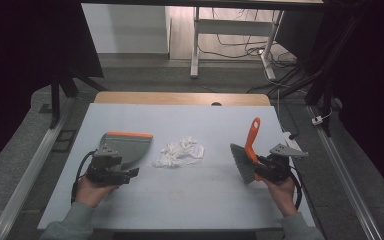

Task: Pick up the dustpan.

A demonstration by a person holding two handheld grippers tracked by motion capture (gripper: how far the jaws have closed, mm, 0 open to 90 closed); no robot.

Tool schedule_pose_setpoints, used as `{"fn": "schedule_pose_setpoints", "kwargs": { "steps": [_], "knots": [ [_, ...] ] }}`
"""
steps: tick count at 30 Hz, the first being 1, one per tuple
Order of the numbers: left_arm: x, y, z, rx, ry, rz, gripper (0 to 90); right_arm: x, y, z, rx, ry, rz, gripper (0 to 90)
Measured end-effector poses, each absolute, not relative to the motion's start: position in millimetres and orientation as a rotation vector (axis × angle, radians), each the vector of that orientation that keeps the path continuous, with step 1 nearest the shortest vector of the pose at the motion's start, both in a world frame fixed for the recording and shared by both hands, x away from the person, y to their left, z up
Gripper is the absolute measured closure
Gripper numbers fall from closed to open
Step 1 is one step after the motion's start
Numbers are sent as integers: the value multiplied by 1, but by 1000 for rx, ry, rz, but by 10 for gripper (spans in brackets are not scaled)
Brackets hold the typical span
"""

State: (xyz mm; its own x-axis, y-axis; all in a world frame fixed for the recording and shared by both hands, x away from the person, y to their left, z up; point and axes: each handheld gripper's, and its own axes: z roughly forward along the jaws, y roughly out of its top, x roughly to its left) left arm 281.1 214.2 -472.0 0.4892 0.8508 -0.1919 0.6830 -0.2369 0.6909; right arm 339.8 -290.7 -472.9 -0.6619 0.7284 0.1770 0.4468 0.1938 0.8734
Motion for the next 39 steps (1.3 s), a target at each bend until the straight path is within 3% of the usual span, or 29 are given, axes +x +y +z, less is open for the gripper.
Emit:
{"fn": "schedule_pose_setpoints", "kwargs": {
  "steps": [12,31,39],
  "knots": [
    [298,232,-470,1989,1426,276,202,340,-290,-473,1116,2192,1439,704],
    [303,233,-494,2137,1612,342,151,338,-288,-475,1112,2213,1415,704],
    [308,236,-507,2126,1676,311,147,338,-287,-476,1114,2215,1420,704]
  ]
}}
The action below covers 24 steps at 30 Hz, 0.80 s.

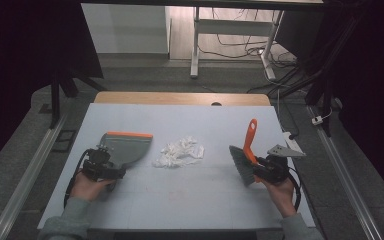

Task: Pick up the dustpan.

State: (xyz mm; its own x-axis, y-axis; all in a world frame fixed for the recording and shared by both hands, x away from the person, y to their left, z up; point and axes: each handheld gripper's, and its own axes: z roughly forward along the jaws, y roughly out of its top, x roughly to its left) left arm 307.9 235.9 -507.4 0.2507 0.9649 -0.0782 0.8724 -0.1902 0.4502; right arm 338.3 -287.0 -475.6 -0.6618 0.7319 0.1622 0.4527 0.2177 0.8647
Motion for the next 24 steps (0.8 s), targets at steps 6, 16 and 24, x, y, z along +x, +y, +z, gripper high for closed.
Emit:
{"fn": "schedule_pose_setpoints", "kwargs": {
  "steps": [6,16,24],
  "knots": [
    [312,239,-518,2064,1716,263,180,338,-287,-476,1115,2215,1417,704],
    [314,236,-521,2021,1737,248,362,339,-287,-476,1125,2210,1405,704],
    [314,238,-521,1984,1713,220,535,339,-287,-476,1124,2211,1397,704]
  ]
}}
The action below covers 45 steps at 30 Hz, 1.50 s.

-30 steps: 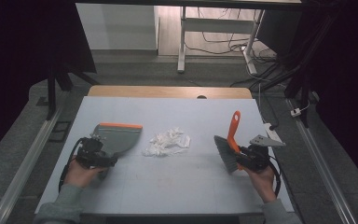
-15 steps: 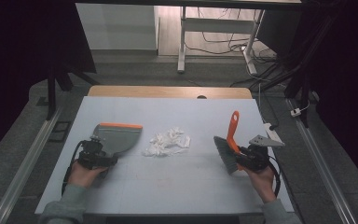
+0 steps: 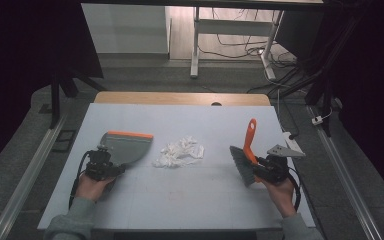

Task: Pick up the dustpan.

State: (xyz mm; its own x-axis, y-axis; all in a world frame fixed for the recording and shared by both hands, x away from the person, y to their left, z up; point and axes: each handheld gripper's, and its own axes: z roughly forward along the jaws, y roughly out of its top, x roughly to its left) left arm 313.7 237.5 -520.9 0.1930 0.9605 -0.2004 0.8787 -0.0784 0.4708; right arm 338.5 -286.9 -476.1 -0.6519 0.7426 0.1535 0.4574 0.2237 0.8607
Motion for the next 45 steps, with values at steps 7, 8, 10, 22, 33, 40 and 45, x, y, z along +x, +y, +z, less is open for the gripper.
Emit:
{"fn": "schedule_pose_setpoints", "kwargs": {
  "steps": [7,8,10,22,33,40,45],
  "knots": [
    [313,240,-521,1961,1714,223,613,339,-287,-476,1124,2214,1399,704],
    [313,242,-521,1953,1711,221,615,339,-287,-477,1123,2215,1400,704],
    [313,243,-521,1950,1710,219,617,339,-286,-476,1122,2215,1395,704],
    [312,251,-519,1940,1688,203,624,339,-286,-477,1123,2216,1395,704],
    [310,256,-515,1937,1638,209,625,338,-287,-476,1118,2210,1403,705],
    [304,262,-505,1919,1554,265,625,338,-288,-474,1117,2197,1415,704],
    [301,266,-502,1918,1505,270,625,337,-287,-473,1111,2195,1411,704]
  ]
}}
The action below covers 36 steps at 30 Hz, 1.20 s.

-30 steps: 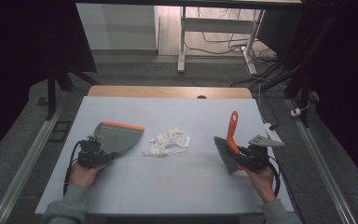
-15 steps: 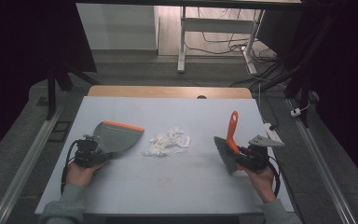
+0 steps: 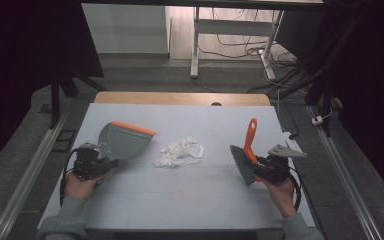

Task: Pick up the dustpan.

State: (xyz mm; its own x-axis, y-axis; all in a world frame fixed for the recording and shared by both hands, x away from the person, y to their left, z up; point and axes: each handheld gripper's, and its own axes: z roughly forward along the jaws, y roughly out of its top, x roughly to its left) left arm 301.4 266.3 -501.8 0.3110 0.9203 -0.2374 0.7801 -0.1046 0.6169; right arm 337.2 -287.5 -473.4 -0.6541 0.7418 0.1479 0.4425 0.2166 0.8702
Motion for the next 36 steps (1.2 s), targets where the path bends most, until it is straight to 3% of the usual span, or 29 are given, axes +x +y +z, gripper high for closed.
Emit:
{"fn": "schedule_pose_setpoints", "kwargs": {
  "steps": [36],
  "knots": [
    [277,293,-475,1960,1239,298,624,336,-288,-471,1099,2171,1425,704]
  ]
}}
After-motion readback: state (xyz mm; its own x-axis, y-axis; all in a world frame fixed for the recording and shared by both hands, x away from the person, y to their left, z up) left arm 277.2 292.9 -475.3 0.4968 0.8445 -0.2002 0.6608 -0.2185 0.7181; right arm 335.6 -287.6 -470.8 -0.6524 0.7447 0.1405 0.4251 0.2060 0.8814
